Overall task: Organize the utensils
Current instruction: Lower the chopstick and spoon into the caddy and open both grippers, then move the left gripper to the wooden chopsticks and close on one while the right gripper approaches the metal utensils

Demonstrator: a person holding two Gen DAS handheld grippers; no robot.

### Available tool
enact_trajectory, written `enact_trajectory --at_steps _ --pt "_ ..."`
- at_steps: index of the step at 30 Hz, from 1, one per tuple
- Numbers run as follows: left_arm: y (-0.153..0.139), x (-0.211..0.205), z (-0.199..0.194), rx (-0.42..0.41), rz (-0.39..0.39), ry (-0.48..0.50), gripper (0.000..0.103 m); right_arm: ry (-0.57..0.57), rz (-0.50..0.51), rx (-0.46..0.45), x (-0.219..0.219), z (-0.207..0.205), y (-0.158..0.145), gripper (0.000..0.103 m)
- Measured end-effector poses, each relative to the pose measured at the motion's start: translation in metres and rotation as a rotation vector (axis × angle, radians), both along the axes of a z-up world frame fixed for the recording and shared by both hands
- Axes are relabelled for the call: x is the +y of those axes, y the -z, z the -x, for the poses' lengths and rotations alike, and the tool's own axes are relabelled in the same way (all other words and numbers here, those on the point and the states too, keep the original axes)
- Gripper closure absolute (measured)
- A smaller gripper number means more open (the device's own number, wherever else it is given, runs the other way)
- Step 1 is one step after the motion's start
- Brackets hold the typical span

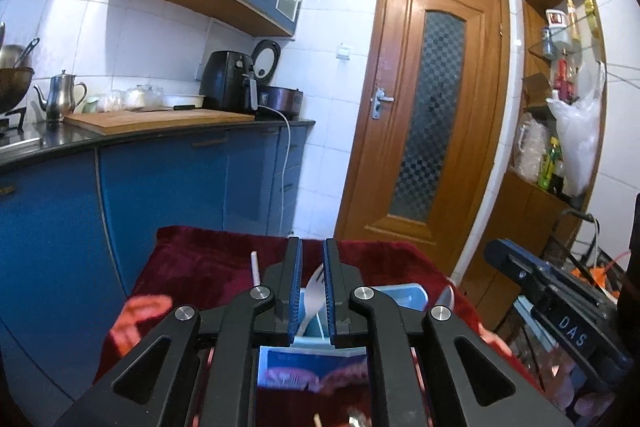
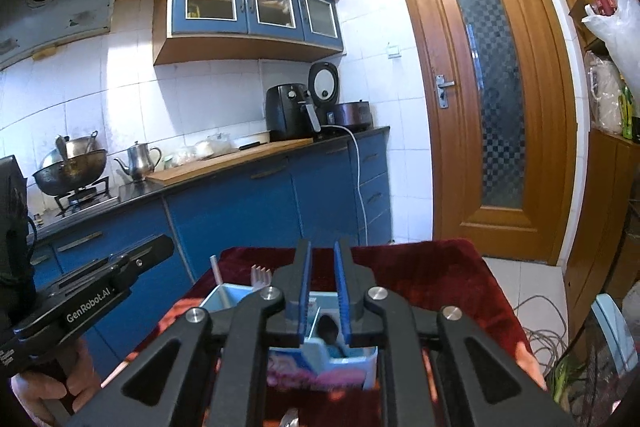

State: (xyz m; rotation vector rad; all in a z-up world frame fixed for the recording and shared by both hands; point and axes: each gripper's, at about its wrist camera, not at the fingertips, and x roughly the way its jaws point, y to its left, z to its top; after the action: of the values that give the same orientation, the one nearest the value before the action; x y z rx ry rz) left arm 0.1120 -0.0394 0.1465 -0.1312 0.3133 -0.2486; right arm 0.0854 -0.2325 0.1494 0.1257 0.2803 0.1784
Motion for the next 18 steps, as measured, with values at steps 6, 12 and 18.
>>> enact_trajectory --at_steps 6,12,18 --pt "-0.004 0.009 0.031 0.06 -0.041 0.0 0.093 -0.006 -0.01 0.086 0.001 0.03 0.001 0.089" --pt "0.01 0.017 0.05 0.158 -0.059 0.016 0.093 -0.003 -0.017 0.165 0.0 0.049 0.012 0.089" --pt "0.038 0.023 0.054 0.284 -0.058 0.027 0.093 -0.021 -0.021 0.271 0.003 0.061 0.035 0.089"
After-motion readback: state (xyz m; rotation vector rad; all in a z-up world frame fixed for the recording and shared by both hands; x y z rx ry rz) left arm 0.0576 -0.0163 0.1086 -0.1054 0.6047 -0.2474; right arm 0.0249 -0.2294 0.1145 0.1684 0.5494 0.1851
